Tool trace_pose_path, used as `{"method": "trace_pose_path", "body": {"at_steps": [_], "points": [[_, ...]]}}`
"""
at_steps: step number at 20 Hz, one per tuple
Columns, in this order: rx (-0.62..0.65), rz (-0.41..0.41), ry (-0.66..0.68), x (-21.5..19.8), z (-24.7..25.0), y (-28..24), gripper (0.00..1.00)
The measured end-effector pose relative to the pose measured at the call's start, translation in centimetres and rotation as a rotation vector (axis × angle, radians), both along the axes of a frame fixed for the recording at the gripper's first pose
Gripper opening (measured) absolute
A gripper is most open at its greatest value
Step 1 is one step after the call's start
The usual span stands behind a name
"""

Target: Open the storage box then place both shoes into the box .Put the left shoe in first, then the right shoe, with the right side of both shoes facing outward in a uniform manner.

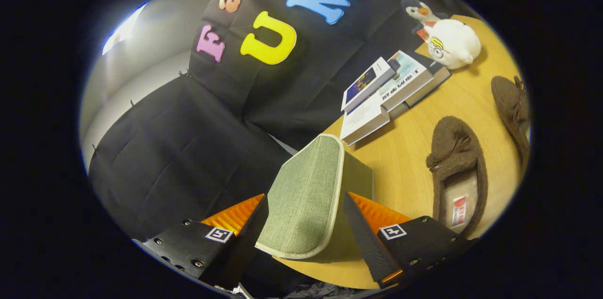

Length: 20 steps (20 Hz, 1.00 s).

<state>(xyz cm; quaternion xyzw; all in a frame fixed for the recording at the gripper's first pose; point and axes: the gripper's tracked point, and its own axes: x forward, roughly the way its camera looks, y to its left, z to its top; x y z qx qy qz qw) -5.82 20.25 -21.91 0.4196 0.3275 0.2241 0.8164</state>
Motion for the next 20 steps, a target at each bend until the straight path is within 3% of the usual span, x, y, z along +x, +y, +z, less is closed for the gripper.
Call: {"method": "trace_pose_path", "body": {"at_steps": [9,11,15,18,19,20], "points": [[0.257,-0.010,0.215,-0.6,-3.2,2.6,0.97],[0.315,-0.008,0.245,-0.6,-3.0,2.9,0.84],[0.357,0.040,0.286,-1.5,-3.2,3.8,0.83],[0.395,0.014,0.324,-0.7,-4.1,3.8,0.48],[0.423,-0.007,0.317,-0.5,-3.7,3.2,0.44],[0.454,-0.021,0.307,0.2,-3.1,2.7,0.22]]}}
